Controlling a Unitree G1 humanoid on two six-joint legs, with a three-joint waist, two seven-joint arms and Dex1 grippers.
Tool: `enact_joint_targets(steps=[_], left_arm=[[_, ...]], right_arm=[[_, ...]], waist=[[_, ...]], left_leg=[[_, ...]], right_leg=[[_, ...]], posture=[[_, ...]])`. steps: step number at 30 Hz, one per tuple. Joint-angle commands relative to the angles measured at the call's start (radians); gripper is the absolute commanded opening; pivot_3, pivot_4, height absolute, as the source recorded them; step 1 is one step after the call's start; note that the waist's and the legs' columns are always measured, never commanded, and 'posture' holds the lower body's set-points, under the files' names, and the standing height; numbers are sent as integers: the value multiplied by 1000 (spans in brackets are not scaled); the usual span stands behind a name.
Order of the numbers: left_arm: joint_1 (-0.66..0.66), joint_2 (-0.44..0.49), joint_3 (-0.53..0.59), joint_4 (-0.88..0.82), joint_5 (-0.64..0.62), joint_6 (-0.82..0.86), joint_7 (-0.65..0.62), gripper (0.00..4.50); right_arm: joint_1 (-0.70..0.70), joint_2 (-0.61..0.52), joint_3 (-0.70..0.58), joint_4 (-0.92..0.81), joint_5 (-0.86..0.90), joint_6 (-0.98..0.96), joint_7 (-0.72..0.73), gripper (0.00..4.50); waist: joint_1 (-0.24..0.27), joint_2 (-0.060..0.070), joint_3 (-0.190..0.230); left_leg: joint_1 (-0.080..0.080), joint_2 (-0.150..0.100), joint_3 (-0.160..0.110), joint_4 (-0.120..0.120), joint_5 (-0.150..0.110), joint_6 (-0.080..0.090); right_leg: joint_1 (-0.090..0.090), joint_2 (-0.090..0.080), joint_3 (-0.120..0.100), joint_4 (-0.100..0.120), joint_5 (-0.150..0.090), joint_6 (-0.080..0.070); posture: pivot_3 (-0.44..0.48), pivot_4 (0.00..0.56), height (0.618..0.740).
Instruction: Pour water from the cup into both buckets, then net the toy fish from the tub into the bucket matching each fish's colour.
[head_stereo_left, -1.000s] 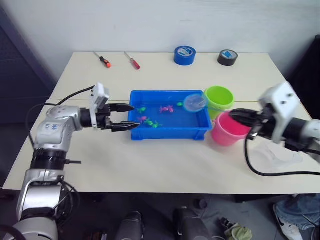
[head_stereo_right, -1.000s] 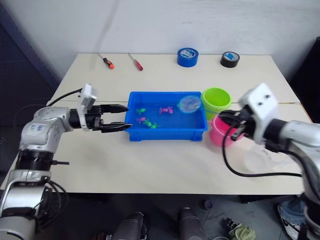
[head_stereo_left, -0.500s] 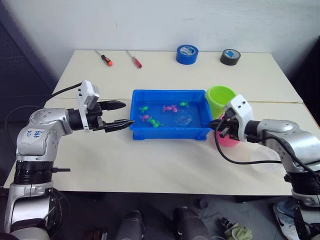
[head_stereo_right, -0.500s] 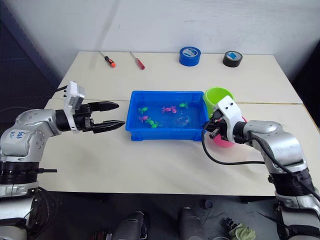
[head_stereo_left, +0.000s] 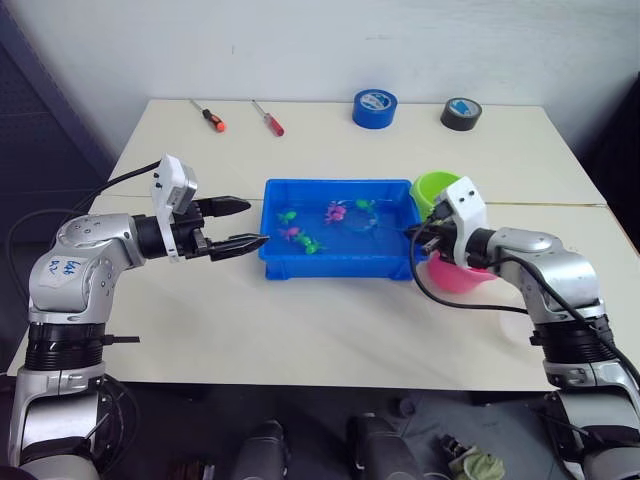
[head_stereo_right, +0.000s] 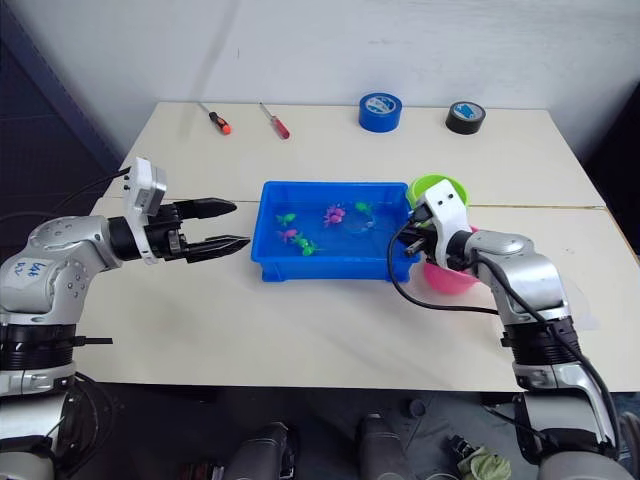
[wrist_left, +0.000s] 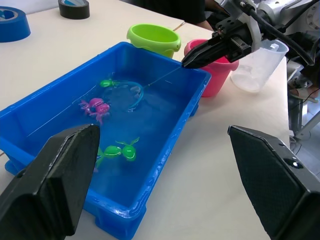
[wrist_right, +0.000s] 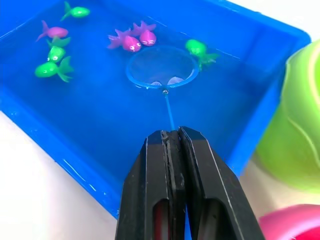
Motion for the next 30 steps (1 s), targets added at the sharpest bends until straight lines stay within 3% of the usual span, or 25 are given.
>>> enact_joint_targets(steps=[1, 13, 30], left_arm=[[-20, 16, 19, -21, -21, -6, 2, 4471], [-25, 10, 15, -1, -11, -18, 5, 4471], [9, 85, 52, 69, 14, -60, 5, 4471]], right_arm=[[-8, -8, -1, -24, -19, -23, 0, 0], [-44, 17, 50, 7, -74, -59, 22, 0], [-171, 130, 132, 197, -161, -174, 37, 0]], waist=[[0, 0, 0], [-3, 0, 0], [-3, 0, 0]], left_leg=[[0, 0, 0, 0, 0, 0], [0, 0, 0, 0, 0, 0], [0, 0, 0, -1, 0, 0]], right_leg=[[0, 0, 0, 0, 0, 0], [0, 0, 0, 0, 0, 0], [0, -1, -7, 0, 0, 0]], posture=[[0, 150, 740], [0, 150, 740], [0, 150, 740]])
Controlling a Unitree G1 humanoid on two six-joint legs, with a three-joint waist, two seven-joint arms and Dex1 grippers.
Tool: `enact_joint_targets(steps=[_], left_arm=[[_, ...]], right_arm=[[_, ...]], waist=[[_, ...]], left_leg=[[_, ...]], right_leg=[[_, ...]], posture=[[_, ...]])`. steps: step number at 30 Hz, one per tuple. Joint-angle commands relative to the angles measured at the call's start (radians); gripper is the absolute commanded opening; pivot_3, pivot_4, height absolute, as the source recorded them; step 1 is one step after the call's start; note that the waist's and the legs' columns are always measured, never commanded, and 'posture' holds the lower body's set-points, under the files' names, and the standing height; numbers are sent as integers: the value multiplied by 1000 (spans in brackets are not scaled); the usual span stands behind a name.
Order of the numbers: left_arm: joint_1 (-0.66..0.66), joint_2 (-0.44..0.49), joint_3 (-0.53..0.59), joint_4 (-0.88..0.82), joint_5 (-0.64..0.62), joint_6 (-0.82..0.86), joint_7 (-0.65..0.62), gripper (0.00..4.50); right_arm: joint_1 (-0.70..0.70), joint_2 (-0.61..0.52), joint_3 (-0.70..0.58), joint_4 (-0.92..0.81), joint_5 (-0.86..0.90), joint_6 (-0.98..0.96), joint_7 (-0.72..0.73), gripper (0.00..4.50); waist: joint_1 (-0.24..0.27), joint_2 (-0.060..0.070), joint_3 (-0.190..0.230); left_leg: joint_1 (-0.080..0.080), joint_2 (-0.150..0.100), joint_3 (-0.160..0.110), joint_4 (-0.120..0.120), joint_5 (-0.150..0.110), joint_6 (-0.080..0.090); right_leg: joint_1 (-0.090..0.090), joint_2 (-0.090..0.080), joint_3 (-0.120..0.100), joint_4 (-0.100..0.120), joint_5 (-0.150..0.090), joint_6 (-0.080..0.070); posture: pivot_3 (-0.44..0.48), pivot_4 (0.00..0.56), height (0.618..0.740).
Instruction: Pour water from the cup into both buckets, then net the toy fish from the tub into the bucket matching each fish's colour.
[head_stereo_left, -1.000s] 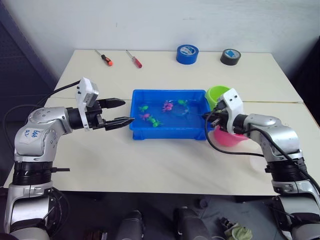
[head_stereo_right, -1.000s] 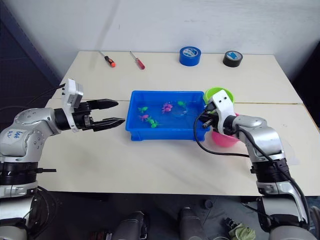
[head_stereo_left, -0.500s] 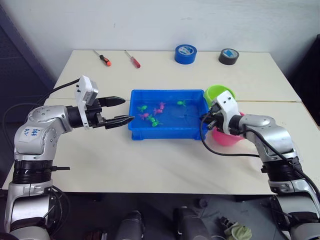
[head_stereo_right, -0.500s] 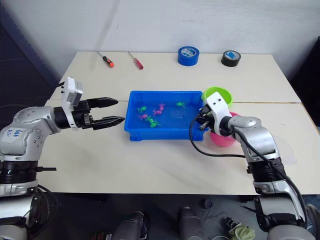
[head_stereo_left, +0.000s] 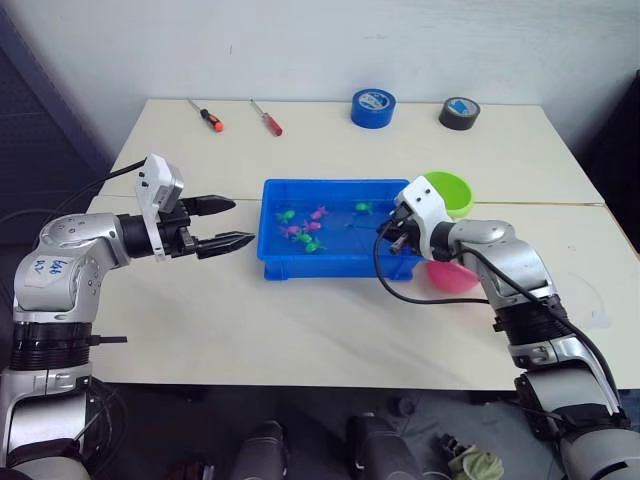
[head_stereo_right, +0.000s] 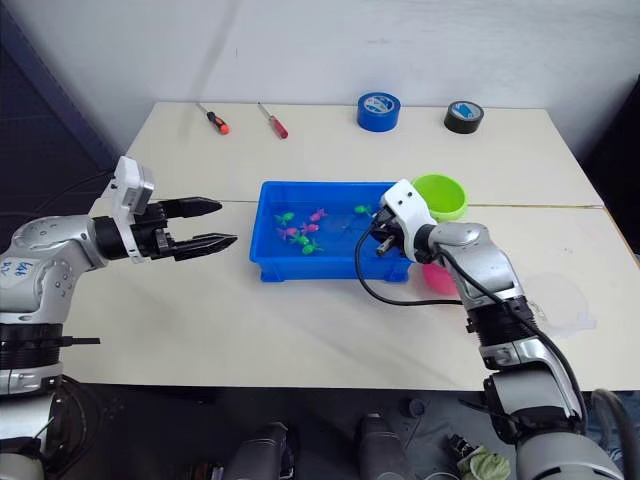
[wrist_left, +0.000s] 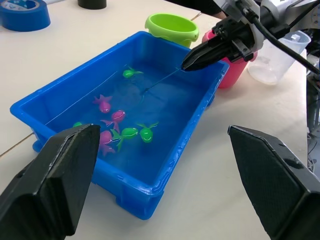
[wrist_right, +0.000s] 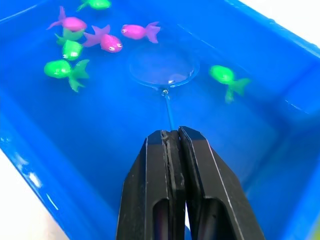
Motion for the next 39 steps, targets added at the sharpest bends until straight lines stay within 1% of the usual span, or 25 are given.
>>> enact_joint_targets(steps=[1, 10, 19, 24, 28, 31, 36, 39], left_arm=[[1, 25, 39, 12, -1, -24, 4, 4471], [13, 27, 50, -2, -14, -22, 14, 4471], [18, 25, 53, -5, -14, -25, 16, 4471], [7, 17, 39, 7, -10, -33, 8, 4471], [-25, 2, 12, 42, -1, -53, -12, 4471], [-62, -16, -12, 70, -2, -60, -31, 4471], [-133, -66, -70, 79, -42, -31, -122, 4471], [-189, -117, -120, 105, -32, -47, -160, 4471]], right_arm=[[-43, 13, -4, 16, -18, -41, 11, 0], [-87, 62, -16, 99, -35, -104, 16, 0], [-67, 68, -42, 41, -4, -85, 36, 0], [-18, 52, -85, -79, 49, -5, 43, 0], [62, 20, -151, -258, 122, 103, 43, 0], [119, -18, -181, -365, 145, 133, 38, 0], [238, -105, -312, -591, 225, 209, 25, 0], [344, -171, -441, -747, 292, 278, 23, 0]], waist=[[0, 0, 0], [-3, 0, 0], [-3, 0, 0], [-1, 0, 0], [2, 0, 0], [5, 0, 0], [6, 0, 0], [11, 0, 0]], left_leg=[[0, 0, 0, 0, 0, 0], [0, 0, -1, -1, 0, 0], [-1, 0, -1, -1, 0, 0], [-1, 0, -2, -1, 0, 0], [-1, 0, -3, -1, 0, 0], [-2, -1, -5, -1, 0, 0], [-3, -1, -6, -1, 0, 0], [-3, -1, -6, -1, 0, 0]], right_leg=[[0, 0, -1, 0, 0, 0], [0, 0, -3, 3, 0, 0], [0, -1, -4, 3, 0, 0], [0, -1, -4, 3, 0, 0], [0, -1, -5, 3, 0, 0], [0, -1, -5, 1, 0, 0], [2, -2, -8, 0, 0, 0], [2, -2, -8, -1, 0, 0]], posture=[[0, 150, 740], [0, 150, 740], [0, 150, 740], [0, 150, 740], [0, 150, 740], [0, 150, 740], [0, 150, 740], [0, 150, 740]])
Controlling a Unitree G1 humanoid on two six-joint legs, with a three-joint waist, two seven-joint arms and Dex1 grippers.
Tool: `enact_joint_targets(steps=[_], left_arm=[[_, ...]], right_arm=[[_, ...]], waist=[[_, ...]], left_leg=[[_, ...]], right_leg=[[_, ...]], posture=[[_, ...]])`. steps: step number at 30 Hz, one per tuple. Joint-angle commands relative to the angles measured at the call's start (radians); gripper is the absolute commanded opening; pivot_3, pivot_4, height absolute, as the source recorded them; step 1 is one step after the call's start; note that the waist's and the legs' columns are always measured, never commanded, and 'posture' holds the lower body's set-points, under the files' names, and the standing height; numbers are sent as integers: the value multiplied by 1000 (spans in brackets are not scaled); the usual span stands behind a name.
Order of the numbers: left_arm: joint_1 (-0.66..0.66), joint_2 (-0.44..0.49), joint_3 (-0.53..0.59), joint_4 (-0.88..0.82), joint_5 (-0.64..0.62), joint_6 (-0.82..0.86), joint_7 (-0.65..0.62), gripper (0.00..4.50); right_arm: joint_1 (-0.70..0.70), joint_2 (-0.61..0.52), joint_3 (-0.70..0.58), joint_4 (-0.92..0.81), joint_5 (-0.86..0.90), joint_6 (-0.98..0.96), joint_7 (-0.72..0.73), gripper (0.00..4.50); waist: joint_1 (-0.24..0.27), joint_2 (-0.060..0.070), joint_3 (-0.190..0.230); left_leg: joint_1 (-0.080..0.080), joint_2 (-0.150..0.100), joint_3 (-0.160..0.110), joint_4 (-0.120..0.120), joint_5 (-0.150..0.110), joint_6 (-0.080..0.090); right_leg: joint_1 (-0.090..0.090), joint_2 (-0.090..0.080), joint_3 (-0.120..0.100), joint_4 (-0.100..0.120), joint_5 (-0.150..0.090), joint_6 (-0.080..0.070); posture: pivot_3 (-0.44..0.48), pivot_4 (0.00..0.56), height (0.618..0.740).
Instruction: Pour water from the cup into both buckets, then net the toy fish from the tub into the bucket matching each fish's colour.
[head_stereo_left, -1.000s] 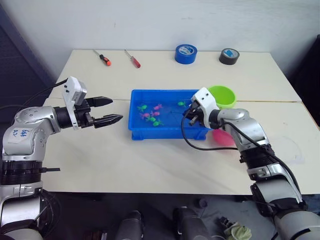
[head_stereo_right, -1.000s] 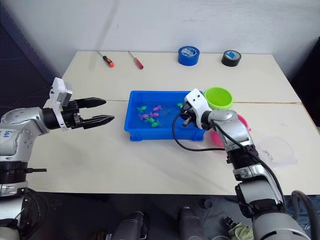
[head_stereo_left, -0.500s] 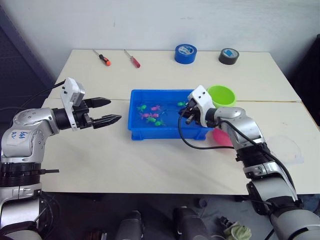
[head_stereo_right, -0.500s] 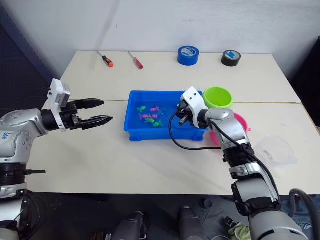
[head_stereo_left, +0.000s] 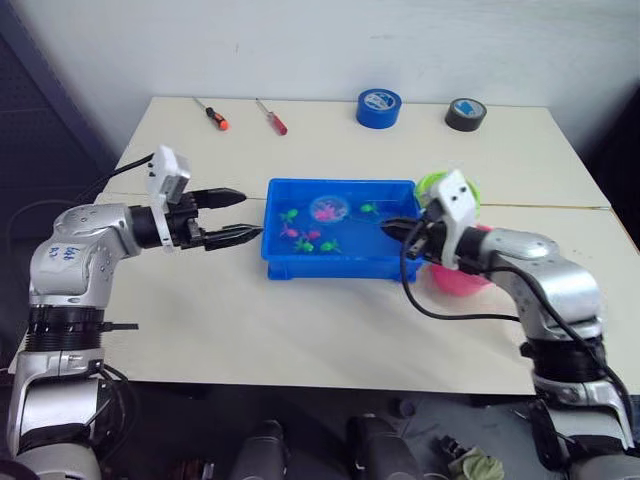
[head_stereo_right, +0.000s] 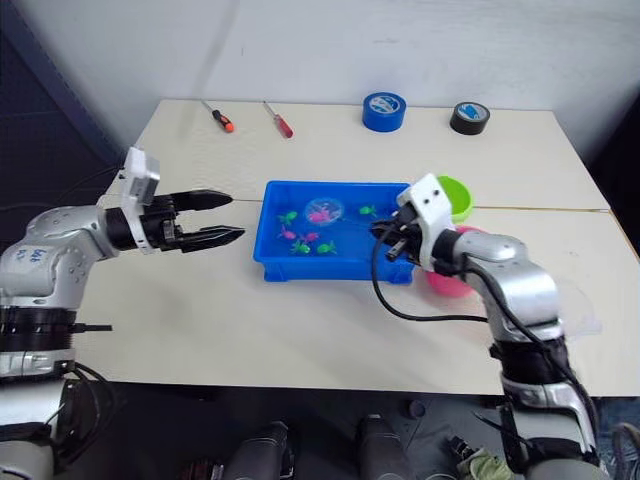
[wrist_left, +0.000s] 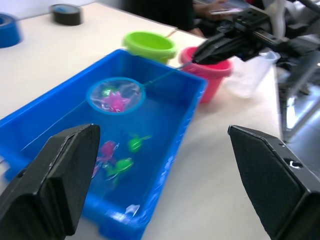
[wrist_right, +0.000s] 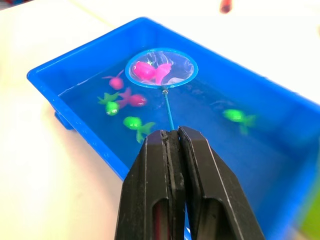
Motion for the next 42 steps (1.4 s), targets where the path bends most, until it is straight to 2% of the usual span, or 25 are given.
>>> enact_joint_targets(steps=[1, 6, 12, 15, 19, 23, 26, 31, 35, 40, 42], left_arm=[[-77, -45, -47, 14, -11, -19, -58, 4471], [-155, -120, -115, 82, 7, -51, -134, 4471], [-242, -224, -175, 179, 28, -115, -223, 4471], [-267, -254, -186, 227, 43, -153, -252, 4471], [-287, -277, -188, 265, 54, -180, -268, 4471], [-301, -291, -187, 297, 68, -200, -276, 4471], [-306, -294, -182, 310, 74, -207, -277, 4471], [-303, -285, -174, 309, 75, -205, -268, 4471], [-294, -277, -167, 295, 73, -193, -258, 4471], [-276, -265, -162, 288, 77, -190, -237, 4471], [-265, -262, -160, 284, 80, -183, -221, 4471]], right_arm=[[98, -72, -176, -212, 92, 77, -3, 0], [223, -125, -391, -382, 186, 187, -38, 0], [429, -170, -756, -574, 274, 341, -40, 0], [548, -184, -843, -618, 238, 331, -44, 0], [709, -212, -842, -638, 115, 211, -55, 0], [896, -292, -749, -592, -136, -85, -51, 0], [982, -337, -697, -540, -296, -293, -49, 0], [1048, -396, -620, -440, -527, -581, -43, 0], [1082, -460, -618, -322, -732, -828, -49, 0], [1035, -476, -644, -247, -824, -1034, -77, 0], [1012, -459, -645, -231, -807, -1054, -58, 0]], waist=[[4, 0, 0], [5, 0, 0], [21, 0, 0], [22, 0, 0], [25, 0, 0], [21, 0, 0], [21, 0, 0], [23, 0, 0], [22, 0, 0], [21, 0, 0], [21, 0, 0]], left_leg=[[-1, 0, -1, 0, 0, 0], [0, 0, 0, 0, 0, 0], [1, 0, -1, 0, 0, 0], [1, 0, 1, 0, 0, 1], [2, -2, 1, 0, 1, 2], [2, -4, 3, 0, 2, 4], [3, -6, 3, 0, 2, 5], [3, -6, 3, 1, 3, 4], [3, -7, 4, 1, 3, 4], [3, -7, 4, 1, 4, 4], [3, -7, 4, 1, 4, 3]], right_leg=[[0, 0, 0, 0, 0, 0], [1, 1, 0, -1, 0, 0], [2, 2, 0, -2, 0, 0], [2, 2, 2, -3, 0, 0], [2, 3, 4, -4, 0, 0], [2, 6, 7, -4, 0, 1], [2, 7, 8, -4, 0, 1], [3, 7, 9, -4, 0, 2], [2, 6, 10, -4, 0, 2], [2, 6, 10, -4, 0, 3], [2, 6, 10, -4, 0, 3]], posture=[[0, 150, 740], [0, 150, 740], [0, 150, 740], [0, 150, 740], [0, 150, 740], [0, 150, 740], [0, 150, 740], [0, 150, 740], [0, 150, 740], [0, 150, 740], [0, 150, 740]])
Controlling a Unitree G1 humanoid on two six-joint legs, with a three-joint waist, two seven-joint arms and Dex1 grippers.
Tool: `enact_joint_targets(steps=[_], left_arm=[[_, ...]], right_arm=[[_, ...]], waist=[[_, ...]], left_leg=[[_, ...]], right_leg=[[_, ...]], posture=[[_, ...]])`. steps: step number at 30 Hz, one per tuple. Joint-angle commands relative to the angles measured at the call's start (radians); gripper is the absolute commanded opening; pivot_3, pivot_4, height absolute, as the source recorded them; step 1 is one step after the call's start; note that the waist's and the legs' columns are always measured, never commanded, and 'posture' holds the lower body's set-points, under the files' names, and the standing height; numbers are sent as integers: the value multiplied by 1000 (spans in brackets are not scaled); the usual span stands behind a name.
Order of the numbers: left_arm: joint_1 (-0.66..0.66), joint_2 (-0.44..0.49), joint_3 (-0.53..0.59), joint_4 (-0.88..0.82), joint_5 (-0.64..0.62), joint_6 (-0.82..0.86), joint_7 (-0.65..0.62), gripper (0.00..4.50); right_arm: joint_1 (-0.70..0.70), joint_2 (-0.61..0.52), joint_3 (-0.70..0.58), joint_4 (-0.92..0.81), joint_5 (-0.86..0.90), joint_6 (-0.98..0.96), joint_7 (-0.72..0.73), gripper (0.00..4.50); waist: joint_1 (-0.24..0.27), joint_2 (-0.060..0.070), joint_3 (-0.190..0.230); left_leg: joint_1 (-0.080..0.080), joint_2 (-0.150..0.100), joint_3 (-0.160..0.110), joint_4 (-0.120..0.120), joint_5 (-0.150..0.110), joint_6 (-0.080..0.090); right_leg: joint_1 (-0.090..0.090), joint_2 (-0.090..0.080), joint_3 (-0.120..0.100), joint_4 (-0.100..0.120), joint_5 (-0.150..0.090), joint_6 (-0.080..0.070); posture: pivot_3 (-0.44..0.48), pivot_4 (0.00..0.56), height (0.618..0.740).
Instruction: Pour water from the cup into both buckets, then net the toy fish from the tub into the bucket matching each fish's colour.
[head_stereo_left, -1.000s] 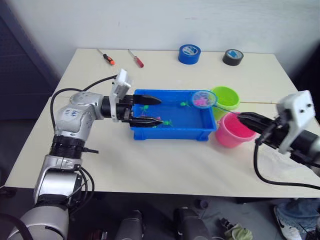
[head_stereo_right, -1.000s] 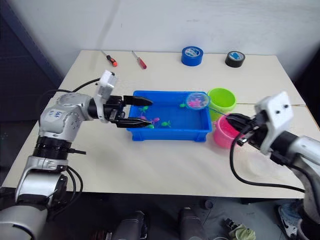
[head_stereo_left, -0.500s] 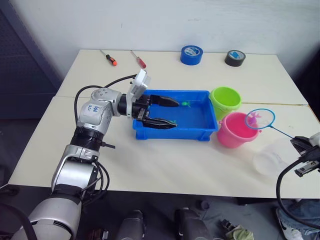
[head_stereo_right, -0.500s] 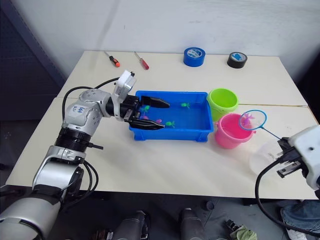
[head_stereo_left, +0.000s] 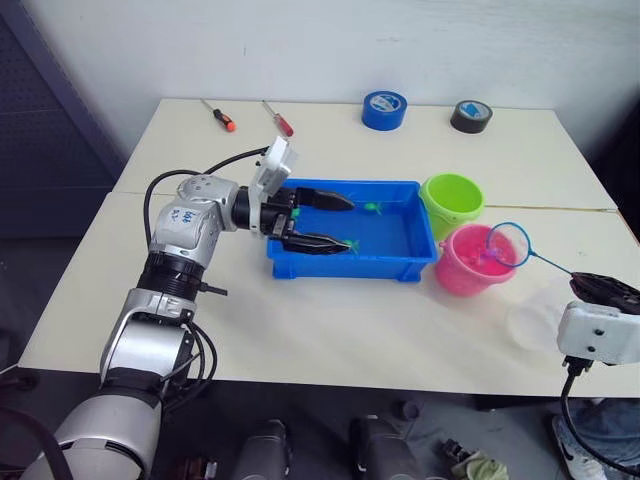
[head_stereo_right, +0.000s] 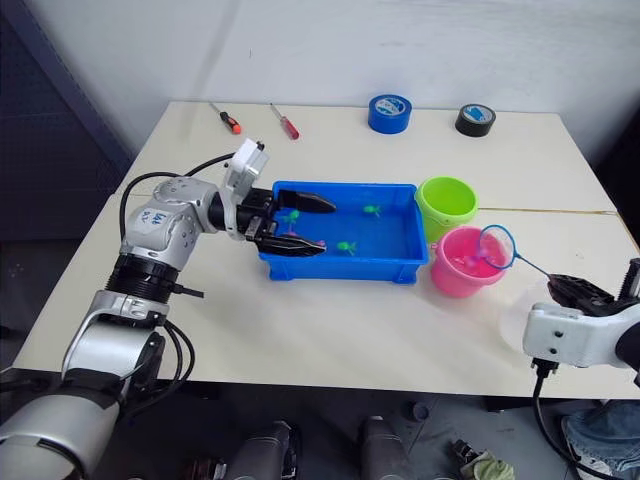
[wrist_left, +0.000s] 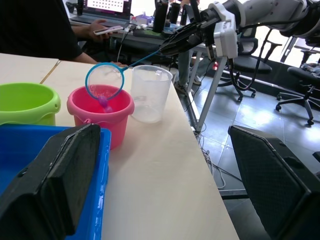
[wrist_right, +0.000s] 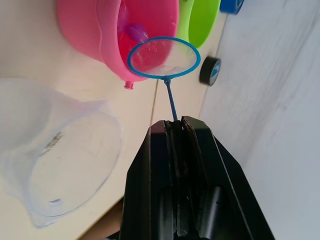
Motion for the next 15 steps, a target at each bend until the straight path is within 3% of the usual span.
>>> enact_joint_targets(steps=[1, 5, 9, 15], left_arm=[[21, 18, 23, -31, 13, 1, 25, 4471], [91, 54, 34, -42, 44, -25, 74, 4471], [198, 108, 70, -100, 54, -20, 138, 4471], [371, 184, 128, -251, 49, 18, 224, 4471]], right_arm=[[-45, 25, -40, 12, 30, -32, 8, 0], [-204, 74, 34, -13, 233, 155, 66, 0], [-493, 183, 242, -66, 516, 526, 59, 0], [-785, 242, 540, 29, 567, 710, 63, 0]], waist=[[0, 0, 0], [-8, 0, 0], [-22, -4, 0], [-23, -3, 0]], left_leg=[[0, 0, 0, 0, 0, 0], [1, 0, 0, 0, 3, -5], [4, 4, 0, -1, 3, -6], [2, 5, -6, -1, 4, -8]], right_leg=[[0, 0, 0, 0, 0, 0], [0, 0, 1, 1, 0, 0], [2, -4, 2, 1, 0, 0], [0, -5, 2, 4, 0, -1]], posture=[[0, 150, 740], [0, 150, 740], [0, 150, 740], [0, 150, 740]])
